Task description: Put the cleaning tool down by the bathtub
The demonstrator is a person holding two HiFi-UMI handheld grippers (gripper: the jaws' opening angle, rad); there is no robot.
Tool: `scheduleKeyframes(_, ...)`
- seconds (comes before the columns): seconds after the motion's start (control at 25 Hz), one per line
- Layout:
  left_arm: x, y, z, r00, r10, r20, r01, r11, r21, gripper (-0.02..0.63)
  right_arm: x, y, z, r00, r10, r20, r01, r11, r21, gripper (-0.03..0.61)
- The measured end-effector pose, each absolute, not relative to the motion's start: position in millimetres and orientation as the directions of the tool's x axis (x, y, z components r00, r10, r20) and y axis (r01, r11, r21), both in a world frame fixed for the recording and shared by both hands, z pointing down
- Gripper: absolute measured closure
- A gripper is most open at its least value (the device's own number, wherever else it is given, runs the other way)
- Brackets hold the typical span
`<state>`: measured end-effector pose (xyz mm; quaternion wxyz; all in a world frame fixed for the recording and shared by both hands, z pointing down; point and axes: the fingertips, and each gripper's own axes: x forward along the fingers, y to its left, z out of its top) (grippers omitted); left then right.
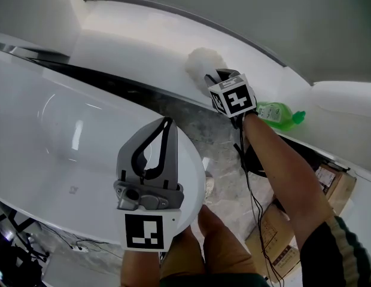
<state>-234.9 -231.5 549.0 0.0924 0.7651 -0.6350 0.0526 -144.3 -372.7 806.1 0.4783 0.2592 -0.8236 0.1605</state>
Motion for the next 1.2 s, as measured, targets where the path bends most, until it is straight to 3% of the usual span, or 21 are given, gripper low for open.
scheduleKeyframes(0.96,-231,-228,538,0.208,-0.966,0.157,-0.973,-0.187,0.136,0.607,-147,-375,809,-0.449,-0.283,0.848,-0.547,0.837,-0.01,0.483)
scheduleKeyframes(1.2,-226,-233,533,0.229,-0.963,0.145,-0.969,-0.211,0.13,0.607,-155,-365,799,-0.527,-0.297,0.796,-0.456,0.89,0.03,0.36)
